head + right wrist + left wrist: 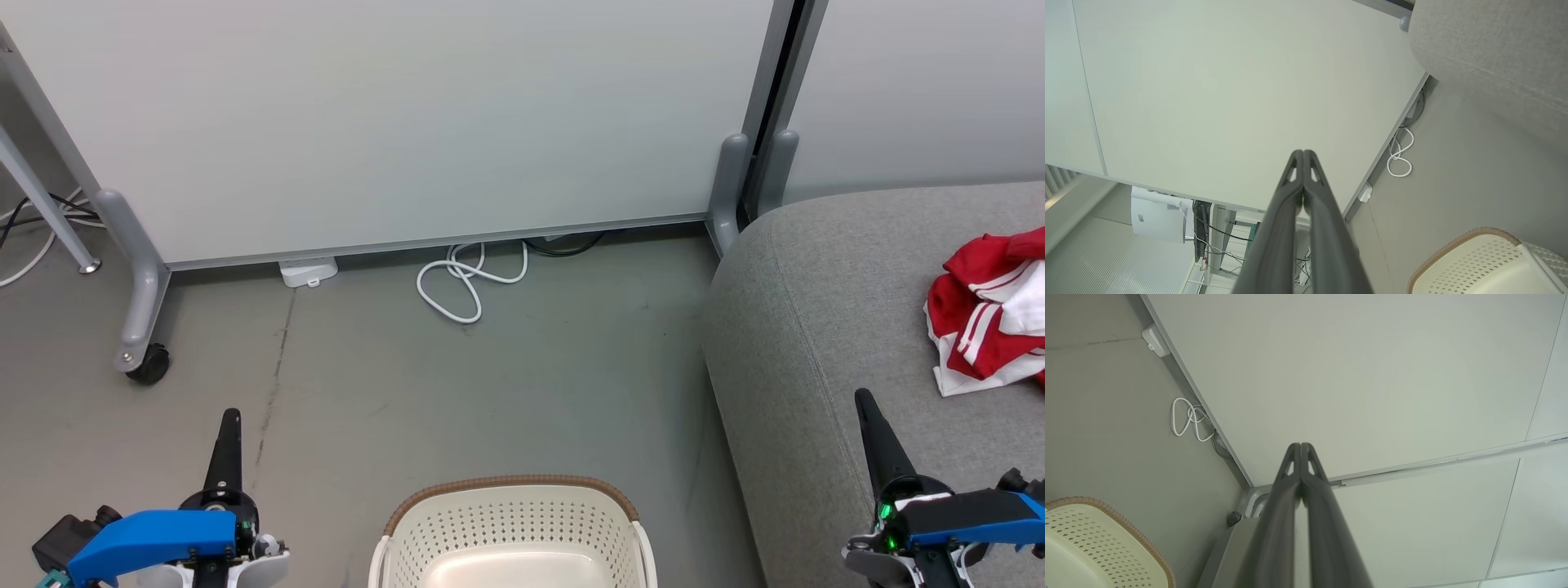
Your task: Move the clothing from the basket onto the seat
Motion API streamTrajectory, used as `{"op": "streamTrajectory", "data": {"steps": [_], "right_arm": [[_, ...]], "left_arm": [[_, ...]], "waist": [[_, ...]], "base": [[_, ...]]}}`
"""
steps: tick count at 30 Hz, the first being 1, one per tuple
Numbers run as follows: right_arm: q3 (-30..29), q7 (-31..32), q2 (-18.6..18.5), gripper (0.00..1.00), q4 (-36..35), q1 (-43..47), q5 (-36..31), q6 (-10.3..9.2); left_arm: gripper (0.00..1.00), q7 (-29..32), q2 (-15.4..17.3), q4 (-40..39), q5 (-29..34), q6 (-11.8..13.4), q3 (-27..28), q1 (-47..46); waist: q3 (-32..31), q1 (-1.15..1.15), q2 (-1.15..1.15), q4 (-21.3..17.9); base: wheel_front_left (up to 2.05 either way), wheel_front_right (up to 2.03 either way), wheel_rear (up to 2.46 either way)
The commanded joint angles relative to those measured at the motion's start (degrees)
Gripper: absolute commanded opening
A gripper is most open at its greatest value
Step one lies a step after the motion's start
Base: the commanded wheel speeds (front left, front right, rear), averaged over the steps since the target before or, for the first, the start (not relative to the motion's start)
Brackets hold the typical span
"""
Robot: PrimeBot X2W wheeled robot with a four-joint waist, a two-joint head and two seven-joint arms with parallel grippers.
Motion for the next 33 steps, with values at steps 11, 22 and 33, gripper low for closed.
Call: {"op": "streamTrajectory", "data": {"steps": [11, 22, 33], "right_arm": [[-0.33, 0.86, -0.37, 0.0, 0.17, -1.7, 6.28, 0.02], [-0.44, 1.5, -0.38, 0.0, 0.55, -2.15, 11.15, 0.02], [-0.55, 1.99, -0.4, 0.0, 0.88, -2.6, 15.67, 0.02]], "left_arm": [[0.0, 1.69, -0.01, -0.81, -5.32, -0.54, 0.85, -1.74], [0.0, 2.84, -0.04, -1.13, -9.52, -0.6, 1.21, -2.28], [0.0, 4.01, -0.08, -1.4, -13.36, -0.65, 1.53, -2.75]], "waist": [[0.08, 0.0, 0.0, -0.29], [0.16, 0.0, 0.0, -0.57], [0.23, 0.0, 0.0, -0.85]], "base": [[0.0, 0.0, 0.0], [0.0, 0.0, 0.0], [0.0, 0.0, 0.0]]}}
